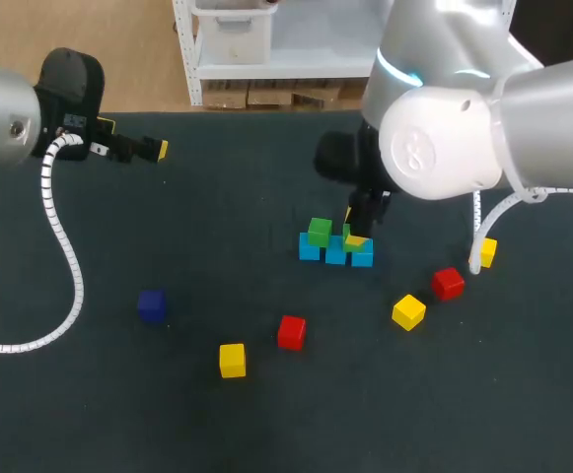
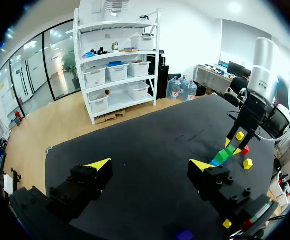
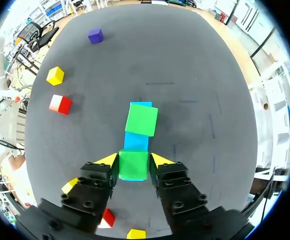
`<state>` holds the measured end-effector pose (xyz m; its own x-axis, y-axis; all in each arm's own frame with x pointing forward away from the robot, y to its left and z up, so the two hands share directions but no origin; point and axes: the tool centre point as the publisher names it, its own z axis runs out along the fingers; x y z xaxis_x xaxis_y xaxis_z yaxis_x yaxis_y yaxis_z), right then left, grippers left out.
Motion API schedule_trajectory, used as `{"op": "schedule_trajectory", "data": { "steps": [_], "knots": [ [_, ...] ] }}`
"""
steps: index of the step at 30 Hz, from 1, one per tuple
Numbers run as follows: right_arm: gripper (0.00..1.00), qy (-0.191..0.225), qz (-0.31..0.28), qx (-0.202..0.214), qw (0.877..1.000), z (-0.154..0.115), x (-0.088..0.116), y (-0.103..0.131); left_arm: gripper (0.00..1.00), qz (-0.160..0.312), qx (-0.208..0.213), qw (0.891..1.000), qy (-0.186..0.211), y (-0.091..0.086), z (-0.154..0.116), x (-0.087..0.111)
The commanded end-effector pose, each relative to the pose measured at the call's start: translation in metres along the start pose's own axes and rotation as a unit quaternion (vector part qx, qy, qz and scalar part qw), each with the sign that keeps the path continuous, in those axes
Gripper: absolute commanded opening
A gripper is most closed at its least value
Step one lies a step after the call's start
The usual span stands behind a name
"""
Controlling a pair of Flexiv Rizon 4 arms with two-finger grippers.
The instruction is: Place the blue cubes, place green cubes on the blue cubes, place the yellow cubes on the green cubes, then place the red cubes on the yellow cubes, and place purple cube on the red cubes.
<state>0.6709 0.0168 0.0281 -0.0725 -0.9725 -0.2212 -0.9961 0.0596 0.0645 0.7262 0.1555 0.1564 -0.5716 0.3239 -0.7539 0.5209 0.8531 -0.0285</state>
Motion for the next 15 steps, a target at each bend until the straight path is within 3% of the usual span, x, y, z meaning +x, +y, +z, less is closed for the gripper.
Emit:
{"op": "schedule_trajectory", "data": {
  "steps": [1,9,15],
  "knots": [
    [0.37,0.001,0.000,0.001,1.000,0.0020,-0.0013,-0.0005,1.00,0.001,0.006,1.000,-0.002,0.0025,-0.0003,0.0009],
    [0.34,0.000,0.003,0.002,1.000,0.0023,-0.0028,-0.0005,1.00,0.001,0.006,1.000,-0.002,0.0025,-0.0003,0.0009],
    [0.38,-0.002,0.004,-0.001,1.000,0.0010,-0.0034,0.0004,1.00,0.001,0.006,1.000,-0.002,0.0025,-0.0003,0.0009]
  ]
}}
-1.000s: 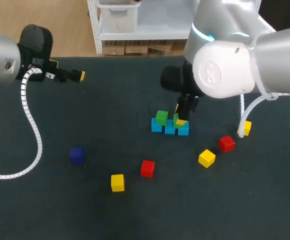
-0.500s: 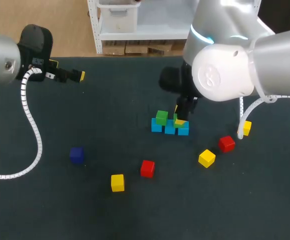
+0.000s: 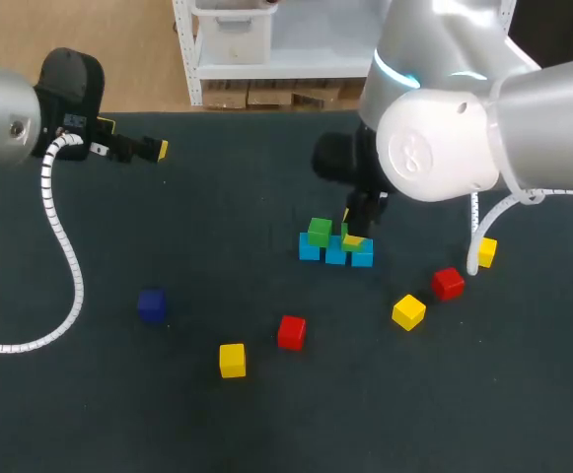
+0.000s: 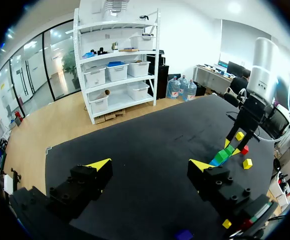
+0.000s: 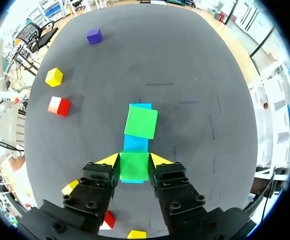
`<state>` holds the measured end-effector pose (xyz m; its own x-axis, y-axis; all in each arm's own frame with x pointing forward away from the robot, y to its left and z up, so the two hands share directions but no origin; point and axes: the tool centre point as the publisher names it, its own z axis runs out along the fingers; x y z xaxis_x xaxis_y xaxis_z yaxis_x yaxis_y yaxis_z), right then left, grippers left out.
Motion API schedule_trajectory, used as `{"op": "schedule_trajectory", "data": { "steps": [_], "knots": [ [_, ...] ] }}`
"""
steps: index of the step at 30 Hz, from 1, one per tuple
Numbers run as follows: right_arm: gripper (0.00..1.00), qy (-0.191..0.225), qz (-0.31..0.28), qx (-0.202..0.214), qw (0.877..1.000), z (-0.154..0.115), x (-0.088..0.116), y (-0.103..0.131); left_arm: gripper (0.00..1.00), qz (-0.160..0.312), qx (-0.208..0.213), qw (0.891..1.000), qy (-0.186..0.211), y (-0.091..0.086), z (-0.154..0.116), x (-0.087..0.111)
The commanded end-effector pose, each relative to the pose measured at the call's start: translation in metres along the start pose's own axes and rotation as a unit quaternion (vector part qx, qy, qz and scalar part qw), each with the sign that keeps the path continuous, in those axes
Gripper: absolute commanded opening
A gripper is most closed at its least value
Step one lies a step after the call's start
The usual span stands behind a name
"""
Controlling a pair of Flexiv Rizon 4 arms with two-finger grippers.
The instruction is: Place the blue cubes, place green cubes on the blue cubes, place the yellow cubes on the green cubes, then place the red cubes on the yellow cubes, and place purple cube on the red cubes.
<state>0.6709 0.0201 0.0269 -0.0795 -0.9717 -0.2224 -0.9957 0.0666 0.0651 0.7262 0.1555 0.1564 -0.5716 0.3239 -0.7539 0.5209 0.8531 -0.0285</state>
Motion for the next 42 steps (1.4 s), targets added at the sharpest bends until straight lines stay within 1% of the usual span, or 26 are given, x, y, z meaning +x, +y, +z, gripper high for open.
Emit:
{"op": "schedule_trajectory", "data": {
  "steps": [1,3,5,6,9,10,11,13,14,17,20,24,26,29,31,33,35,42],
  "knots": [
    [0.40,-0.001,0.000,-0.002,1.000,-0.001,0.000,0.001,1.00,0.001,0.006,1.000,-0.002,0.003,0.000,0.001],
    [0.43,-0.003,-0.002,-0.005,1.000,-0.003,0.000,0.002,1.00,0.001,0.006,1.000,-0.002,0.003,0.000,0.001],
    [0.49,-0.003,-0.002,-0.005,1.000,-0.003,0.000,0.002,1.00,0.001,0.006,1.000,-0.002,0.003,0.000,0.001],
    [0.56,-0.002,-0.002,-0.004,1.000,-0.004,0.000,0.002,1.00,0.001,0.006,1.000,-0.002,0.003,0.000,0.001],
    [0.66,-0.001,-0.002,-0.003,1.000,-0.004,0.000,0.002,1.00,0.001,0.006,1.000,-0.002,0.003,0.000,0.001],
    [0.75,-0.001,-0.002,-0.002,1.000,-0.005,0.001,0.002,1.00,0.001,0.006,1.000,-0.002,0.003,0.000,0.001],
    [0.80,-0.001,-0.002,-0.001,1.000,-0.006,0.001,0.001,1.00,0.001,0.006,1.000,-0.002,0.003,0.000,0.001],
    [0.97,-0.002,-0.001,0.001,1.000,-0.009,-0.001,0.001,1.00,0.001,0.006,1.000,-0.002,0.003,0.000,0.001],
    [1.00,-0.004,0.000,0.002,1.000,-0.011,-0.002,0.001,1.00,0.001,0.006,1.000,-0.002,0.003,0.000,0.001],
    [1.00,-0.012,-0.001,-0.003,1.000,-0.019,-0.008,0.003,1.00,0.001,0.006,1.000,-0.002,0.003,0.000,0.001],
    [1.00,-0.010,-0.005,-0.003,1.000,-0.024,-0.014,0.005,1.00,0.001,0.006,1.000,-0.002,0.003,0.000,0.001],
    [0.93,-0.008,-0.009,-0.001,1.000,-0.024,-0.024,0.007,1.00,0.001,0.006,1.000,-0.002,0.003,0.000,0.001],
    [0.89,-0.008,-0.010,-0.001,1.000,-0.023,-0.028,0.008,1.00,0.001,0.006,1.000,-0.002,0.003,0.000,0.001],
    [0.87,-0.005,-0.012,0.008,1.000,-0.019,-0.033,0.007,1.00,0.001,0.006,1.000,-0.002,0.003,0.000,0.001],
    [0.86,-0.004,-0.012,0.007,1.000,-0.016,-0.036,0.006,1.00,0.001,0.006,1.000,-0.002,0.003,0.000,0.001],
    [0.82,-0.002,-0.011,0.008,1.000,-0.014,-0.038,0.003,1.00,0.001,0.006,1.000,-0.002,0.003,0.000,0.001],
    [0.82,-0.002,-0.006,0.005,1.000,-0.012,-0.041,0.001,1.00,0.001,0.006,1.000,-0.002,0.003,0.000,0.001],
    [0.76,0.004,0.000,0.005,1.000,-0.004,-0.045,-0.003,1.00,0.001,0.006,1.000,-0.002,0.003,0.000,0.001]
  ]
}}
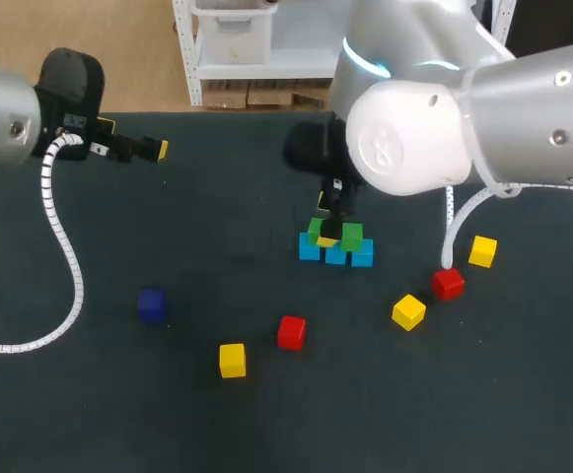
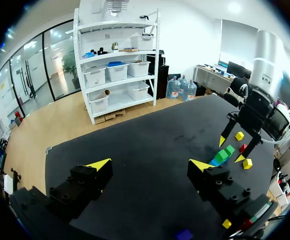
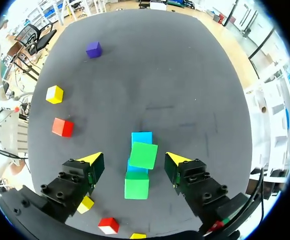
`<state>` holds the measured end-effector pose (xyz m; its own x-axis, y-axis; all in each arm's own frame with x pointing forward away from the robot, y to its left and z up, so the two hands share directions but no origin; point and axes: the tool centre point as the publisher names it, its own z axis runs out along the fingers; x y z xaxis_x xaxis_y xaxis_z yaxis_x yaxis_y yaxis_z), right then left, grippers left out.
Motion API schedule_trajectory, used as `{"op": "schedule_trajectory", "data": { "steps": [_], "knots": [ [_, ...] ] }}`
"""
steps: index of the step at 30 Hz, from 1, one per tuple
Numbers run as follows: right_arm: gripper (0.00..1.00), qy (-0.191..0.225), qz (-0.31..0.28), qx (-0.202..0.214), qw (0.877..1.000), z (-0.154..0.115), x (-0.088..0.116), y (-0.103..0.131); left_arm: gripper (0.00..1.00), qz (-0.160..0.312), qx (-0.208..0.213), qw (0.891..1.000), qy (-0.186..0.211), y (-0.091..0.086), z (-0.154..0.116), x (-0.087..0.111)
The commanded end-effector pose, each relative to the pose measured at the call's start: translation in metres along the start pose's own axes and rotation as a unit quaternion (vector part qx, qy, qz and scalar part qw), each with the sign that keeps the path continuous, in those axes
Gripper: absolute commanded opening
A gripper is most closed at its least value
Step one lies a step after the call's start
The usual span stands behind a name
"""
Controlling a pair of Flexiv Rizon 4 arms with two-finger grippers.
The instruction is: Place the blue cubes, place green cubes on the blue cubes, place the yellow cubes on the green cubes, then place the red cubes on the yellow cubes, and place purple cube on the red cubes.
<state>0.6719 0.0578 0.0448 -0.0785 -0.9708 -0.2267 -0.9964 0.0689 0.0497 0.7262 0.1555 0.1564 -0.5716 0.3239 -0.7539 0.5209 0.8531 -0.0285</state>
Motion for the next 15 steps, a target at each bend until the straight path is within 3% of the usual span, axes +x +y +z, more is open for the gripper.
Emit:
{"op": "schedule_trajectory", "data": {
  "steps": [1,4,15],
  "knots": [
    [0.72,0.007,0.001,-0.003,1.000,0.0063,-0.0048,-0.0061,1.00,0.001,0.006,1.000,-0.002,0.0025,-0.0003,0.0009],
    [0.51,0.009,0.001,-0.004,1.000,0.0079,-0.0046,-0.0047,1.00,0.001,0.006,1.000,-0.002,0.0025,-0.0003,0.0009],
    [0.47,0.016,-0.004,-0.008,1.000,0.0131,-0.0028,-0.0029,1.00,0.001,0.006,1.000,-0.002,0.0025,-0.0003,0.0009]
  ]
}}
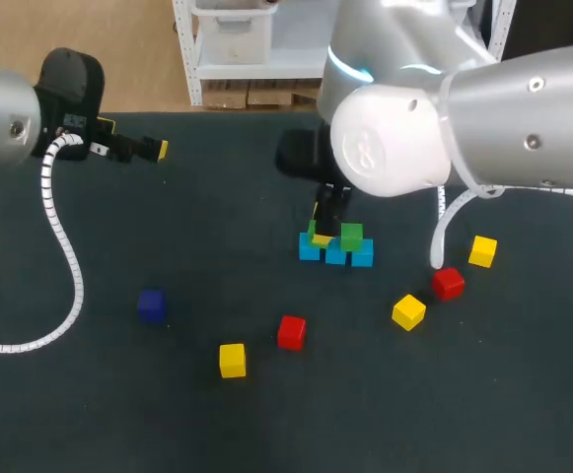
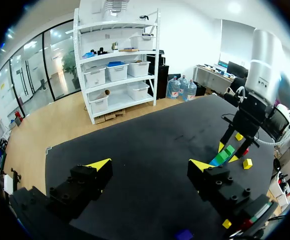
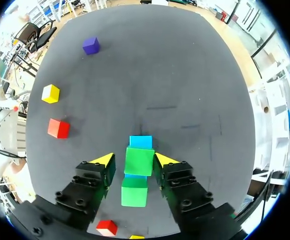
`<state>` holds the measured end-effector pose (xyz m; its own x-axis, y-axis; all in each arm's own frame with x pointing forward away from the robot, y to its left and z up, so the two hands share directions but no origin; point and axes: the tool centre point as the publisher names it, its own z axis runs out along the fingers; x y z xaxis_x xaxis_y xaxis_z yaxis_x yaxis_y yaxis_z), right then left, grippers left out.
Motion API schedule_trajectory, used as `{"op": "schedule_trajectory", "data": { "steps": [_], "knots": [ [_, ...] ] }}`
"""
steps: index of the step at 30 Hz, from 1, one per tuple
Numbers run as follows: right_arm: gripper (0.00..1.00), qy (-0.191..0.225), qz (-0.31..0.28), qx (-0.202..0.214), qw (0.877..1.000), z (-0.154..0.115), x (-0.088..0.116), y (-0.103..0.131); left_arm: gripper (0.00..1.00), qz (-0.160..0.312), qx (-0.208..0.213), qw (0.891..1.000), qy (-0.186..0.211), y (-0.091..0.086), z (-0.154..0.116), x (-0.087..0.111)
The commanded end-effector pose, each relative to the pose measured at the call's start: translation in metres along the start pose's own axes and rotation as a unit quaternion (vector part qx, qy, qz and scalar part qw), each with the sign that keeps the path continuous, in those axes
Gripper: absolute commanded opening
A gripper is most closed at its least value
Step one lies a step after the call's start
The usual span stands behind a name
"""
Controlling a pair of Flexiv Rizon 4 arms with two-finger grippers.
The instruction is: Place the blue cubes, place green cubes on the blue cubes, place the yellow cubes on the green cubes, then place the red cubes on the yellow cubes, and place purple cube on the red cubes.
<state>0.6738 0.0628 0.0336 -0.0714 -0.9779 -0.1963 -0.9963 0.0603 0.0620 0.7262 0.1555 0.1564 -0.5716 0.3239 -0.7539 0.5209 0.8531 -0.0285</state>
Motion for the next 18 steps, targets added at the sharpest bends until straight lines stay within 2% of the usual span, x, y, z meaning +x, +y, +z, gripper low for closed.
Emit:
{"op": "schedule_trajectory", "data": {
  "steps": [1,12,13,14,15,18],
  "knots": [
    [0.47,0.001,-0.002,0.000,1.000,0.0012,-0.0002,-0.0008,1.00,0.001,0.006,1.000,-0.002,0.0025,-0.0003,0.0009],
    [0.49,0.001,-0.005,0.003,1.000,0.0016,0.0006,-0.0015,1.00,0.001,0.006,1.000,-0.002,0.0025,-0.0003,0.0009],
    [0.56,0.001,-0.005,0.003,1.000,0.0017,0.0006,-0.0017,1.00,0.001,0.006,1.000,-0.002,0.0025,-0.0003,0.0009],
    [0.76,0.000,-0.005,0.004,1.000,0.0017,0.0005,-0.0018,1.00,0.001,0.006,1.000,-0.002,0.0025,-0.0003,0.0009],
    [0.85,-0.001,-0.005,0.005,1.000,0.0016,0.0004,-0.0020,1.00,0.001,0.006,1.000,-0.002,0.0025,-0.0003,0.0009],
    [0.97,-0.004,-0.008,0.011,1.000,0.0012,0.0003,-0.0029,1.00,0.001,0.006,1.000,-0.002,0.0025,-0.0003,0.0009]
  ]
}}
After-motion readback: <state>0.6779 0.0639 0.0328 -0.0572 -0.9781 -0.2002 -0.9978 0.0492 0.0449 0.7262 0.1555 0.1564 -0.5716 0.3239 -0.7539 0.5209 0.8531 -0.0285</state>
